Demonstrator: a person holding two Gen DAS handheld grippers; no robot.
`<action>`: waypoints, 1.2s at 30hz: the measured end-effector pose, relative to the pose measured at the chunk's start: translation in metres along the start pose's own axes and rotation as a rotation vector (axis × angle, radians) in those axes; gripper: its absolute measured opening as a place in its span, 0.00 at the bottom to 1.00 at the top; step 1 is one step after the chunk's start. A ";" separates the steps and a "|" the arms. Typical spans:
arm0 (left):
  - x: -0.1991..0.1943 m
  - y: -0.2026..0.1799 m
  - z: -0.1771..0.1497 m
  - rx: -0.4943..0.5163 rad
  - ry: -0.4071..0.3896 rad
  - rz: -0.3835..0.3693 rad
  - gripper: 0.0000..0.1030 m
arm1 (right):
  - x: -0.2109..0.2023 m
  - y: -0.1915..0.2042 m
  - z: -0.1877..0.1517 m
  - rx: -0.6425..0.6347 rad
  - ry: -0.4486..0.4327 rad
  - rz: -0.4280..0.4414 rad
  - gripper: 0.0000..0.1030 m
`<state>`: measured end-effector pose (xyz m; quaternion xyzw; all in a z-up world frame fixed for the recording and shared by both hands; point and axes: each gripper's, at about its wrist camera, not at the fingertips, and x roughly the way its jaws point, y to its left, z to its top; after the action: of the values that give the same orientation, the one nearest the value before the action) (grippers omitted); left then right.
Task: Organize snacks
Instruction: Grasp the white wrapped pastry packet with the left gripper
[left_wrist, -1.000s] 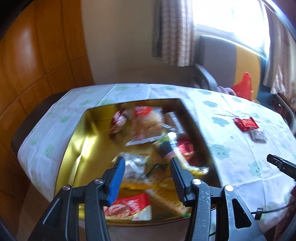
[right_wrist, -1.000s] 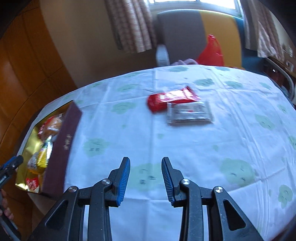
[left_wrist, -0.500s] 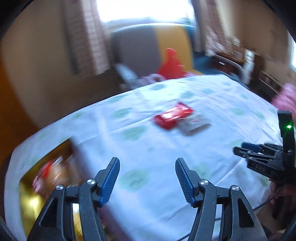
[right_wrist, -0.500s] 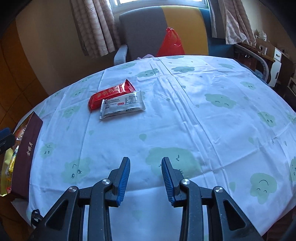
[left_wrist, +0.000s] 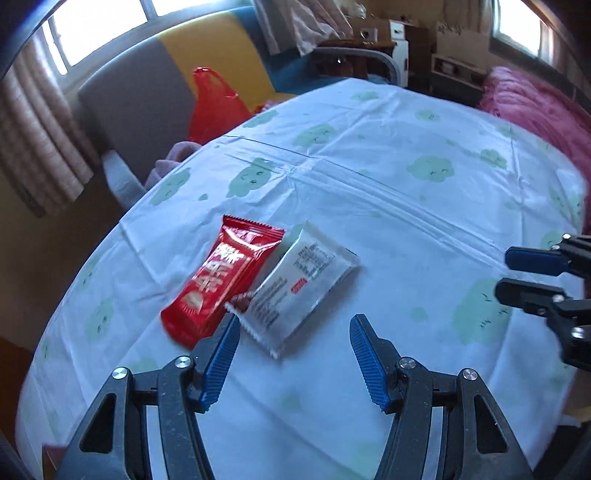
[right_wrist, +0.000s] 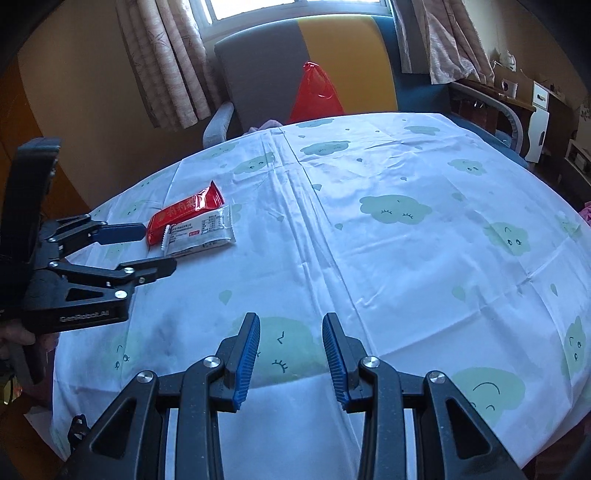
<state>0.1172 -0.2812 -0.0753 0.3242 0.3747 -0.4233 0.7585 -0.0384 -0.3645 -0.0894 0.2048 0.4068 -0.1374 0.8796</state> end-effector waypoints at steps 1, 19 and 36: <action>0.007 0.001 0.004 0.010 0.008 -0.004 0.61 | 0.001 -0.002 0.002 0.005 0.000 0.000 0.35; -0.005 0.001 -0.036 -0.233 0.054 -0.120 0.09 | 0.002 -0.015 0.010 0.032 -0.014 0.002 0.35; -0.088 -0.029 -0.115 -0.083 0.053 0.041 0.50 | -0.019 0.012 -0.001 -0.011 -0.027 0.047 0.35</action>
<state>0.0258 -0.1656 -0.0647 0.3111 0.4052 -0.3829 0.7697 -0.0465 -0.3520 -0.0722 0.2074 0.3907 -0.1171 0.8892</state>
